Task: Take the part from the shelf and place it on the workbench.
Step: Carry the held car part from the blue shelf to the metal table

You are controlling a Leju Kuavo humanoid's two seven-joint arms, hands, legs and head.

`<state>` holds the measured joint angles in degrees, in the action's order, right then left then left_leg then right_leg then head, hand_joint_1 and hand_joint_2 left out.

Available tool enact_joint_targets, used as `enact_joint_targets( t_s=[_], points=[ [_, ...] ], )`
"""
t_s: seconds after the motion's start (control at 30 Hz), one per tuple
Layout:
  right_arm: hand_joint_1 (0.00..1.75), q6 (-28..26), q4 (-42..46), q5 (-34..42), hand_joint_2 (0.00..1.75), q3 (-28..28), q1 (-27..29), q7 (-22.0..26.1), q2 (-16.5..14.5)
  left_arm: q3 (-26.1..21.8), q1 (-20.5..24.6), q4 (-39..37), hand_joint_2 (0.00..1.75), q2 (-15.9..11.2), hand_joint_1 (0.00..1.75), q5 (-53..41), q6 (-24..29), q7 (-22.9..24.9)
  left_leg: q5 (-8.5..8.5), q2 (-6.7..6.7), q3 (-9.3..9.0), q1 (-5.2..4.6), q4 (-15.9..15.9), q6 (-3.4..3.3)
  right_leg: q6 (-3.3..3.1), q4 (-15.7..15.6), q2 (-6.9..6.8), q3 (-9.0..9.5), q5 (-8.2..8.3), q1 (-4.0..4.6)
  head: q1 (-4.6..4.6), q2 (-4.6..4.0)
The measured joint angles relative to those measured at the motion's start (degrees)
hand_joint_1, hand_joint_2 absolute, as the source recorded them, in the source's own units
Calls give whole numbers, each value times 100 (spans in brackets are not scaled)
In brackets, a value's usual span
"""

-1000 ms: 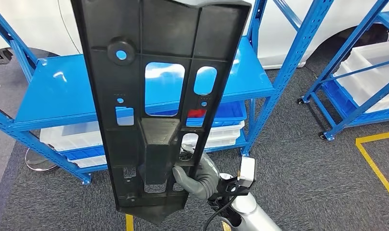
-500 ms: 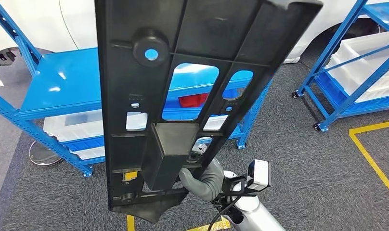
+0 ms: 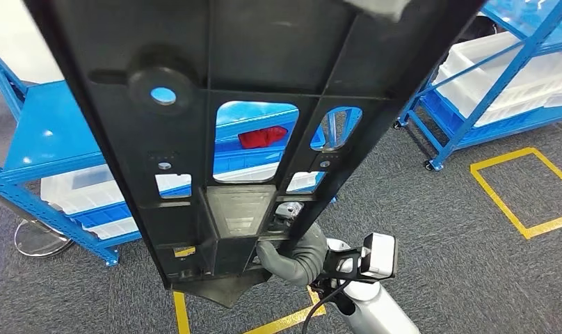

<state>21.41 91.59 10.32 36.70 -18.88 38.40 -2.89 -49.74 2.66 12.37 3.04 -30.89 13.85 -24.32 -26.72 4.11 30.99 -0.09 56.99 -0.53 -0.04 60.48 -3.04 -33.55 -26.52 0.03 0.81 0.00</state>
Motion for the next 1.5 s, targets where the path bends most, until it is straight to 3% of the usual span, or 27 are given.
enact_joint_targets(
  t_s=[0.07,0.13,0.17,0.23,0.3,0.33,0.37,0.43,0.5,0.57,0.63,0.7,0.77,0.83,0.87,0.9,0.93,1.03,1.07,1.13,1.17,1.23,1.3,1.37,1.4,1.43,1.5],
  points=[
    [175,-30,23,-42,175,-2,-31,18,2,-25,5,0,175,-3,0,4,2,-2,-4,87,10,-22,16,49,-68,-246,-95,95,13,47,3,0],
    [175,-86,42,-116,175,-5,-33,44,7,-33,20,1,175,-13,0,-4,15,11,-14,144,11,-20,22,107,-107,-279,28,71,59,31,3,0],
    [175,-108,52,-150,175,-6,-35,56,8,-35,28,1,175,-19,0,-10,20,18,-71,83,34,-12,77,136,-131,-303,82,69,83,12,6,0],
    [175,-133,68,-193,175,-5,-44,70,8,-44,30,1,175,-32,0,-26,19,29,-361,-157,225,27,518,196,-175,-342,189,68,129,-27,9,0],
    [175,-192,71,-247,175,-4,-50,73,14,-54,6,0,175,-39,0,-47,10,40,-717,-320,570,60,1292,244,-196,-340,312,48,147,-30,9,0],
    [175,-240,72,-289,175,-4,-48,72,22,-58,-5,0,175,-44,0,-63,2,48,-789,-343,704,73,1578,264,-195,-334,385,43,151,-31,8,0],
    [175,-295,74,-331,175,-4,-48,68,36,-60,-13,0,175,-48,0,-90,-16,55,-743,-352,746,85,1656,278,-189,-325,460,42,154,-34,8,0],
    [175,-395,94,-381,175,-4,-48,55,73,-60,-13,0,175,-50,0,-136,-71,58,-363,-403,527,118,1156,293,-164,-297,608,45,151,-46,9,0],
    [175,-467,134,-388,175,-4,-53,47,116,-59,-10,0,175,-51,0,-151,-132,44,-59,-643,185,162,396,290,-111,-249,741,21,143,-49,7,0],
    [175,-519,176,-384,175,-5,-60,50,163,-57,-3,0,175,-52,0,-152,-179,28,-24,-805,57,169,97,259,-30,-223,859,-42,163,-59,6,0],
    [175,-565,215,-379,175,-7,-63,53,220,-56,20,0,175,-49,0,-153,-230,13,-8,-721,63,162,78,190,52,-235,953,-90,199,-74,5,0],
    [175,-605,262,-380,175,-8,-76,51,279,-56,50,0,175,-42,0,-159,-279,4,33,-595,59,171,31,98,104,-74,799,-180,90,-67,-19,0],
    [175,-620,292,-382,175,-9,-95,48,319,-56,56,0,175,-38,0,-170,-297,4,53,-449,61,153,4,40,132,548,499,-472,-257,-64,-58,0],
    [175,-622,298,-382,175,-9,-98,45,349,-57,43,0,175,-38,0,-179,-297,7,50,-299,74,124,10,26,151,1287,374,-820,-553,-75,-74,0],
    [175,-625,299,-382,175,-9,-95,42,367,-58,43,0,175,-38,0,-186,-297,9,48,-227,78,115,14,25,152,1436,357,-884,-566,-77,-75,0],
    [175,-632,304,-382,175,-9,-94,33,382,-58,49,0,175,-37,0,-191,-298,11,46,-159,79,109,17,24,146,1352,340,-831,-472,-77,-76,0],
    [175,-654,321,-384,175,-9,-97,14,393,-58,59,0,175,-36,0,-196,-302,14,41,-98,74,104,19,27,130,1040,300,-659,-299,-73,-77,0],
    [175,-784,415,-393,175,-8,-133,-63,401,-56,77,0,175,-27,0,-219,-311,26,12,55,53,63,35,76,23,-70,-42,-76,82,-3,-72,0],
    [175,-838,445,-395,175,-7,-143,-77,404,-56,75,0,175,-23,0,-235,-303,33,3,103,47,48,40,102,-13,-205,-102,-20,95,24,-71,0],
    [175,-943,500,-414,175,-7,-140,-86,418,-56,74,0,175,-10,0,-275,-224,53,-7,202,33,39,32,163,-74,-237,-2,-38,102,37,-71,0],
    [175,-988,530,-436,175,-6,-133,-87,426,-56,78,0,175,1,0,-296,-127,73,-38,176,33,48,51,197,-104,-255,59,-41,120,24,-68,0],
    [175,-1052,597,-478,175,-4,-128,-95,437,-55,78,0,175,37,0,-339,147,114,-263,-45,143,71,341,251,-164,-294,181,-37,158,-14,-54,0],
    [175,-1092,637,-488,175,-3,-118,-101,451,-53,52,-1,175,73,0,-373,355,133,-651,-286,456,86,1067,275,-190,-297,311,-43,173,-22,-37,-1],
    [175,-1126,645,-485,175,-4,-86,-91,486,-54,27,-2,175,92,0,-393,364,169,-837,-349,749,86,1685,279,-196,-290,461,-46,177,-13,-35,0],
    [175,-1146,647,-487,175,-6,-65,-70,512,-54,22,-3,175,100,0,-399,283,203,-766,-357,771,86,1712,272,-196,-283,536,-44,178,-11,-33,0],
    [175,-1170,651,-491,175,-9,-44,-39,541,-54,23,-4,175,104,0,-409,180,246,-587,-376,684,87,1498,258,-193,-274,612,-39,177,-11,-34,0],
    [175,-1216,670,-500,175,-22,-15,42,602,-52,28,-5,175,109,0,-422,8,320,-167,-580,333,98,698,217,-168,-243,753,-43,171,-9,-36,-1]
  ],
)
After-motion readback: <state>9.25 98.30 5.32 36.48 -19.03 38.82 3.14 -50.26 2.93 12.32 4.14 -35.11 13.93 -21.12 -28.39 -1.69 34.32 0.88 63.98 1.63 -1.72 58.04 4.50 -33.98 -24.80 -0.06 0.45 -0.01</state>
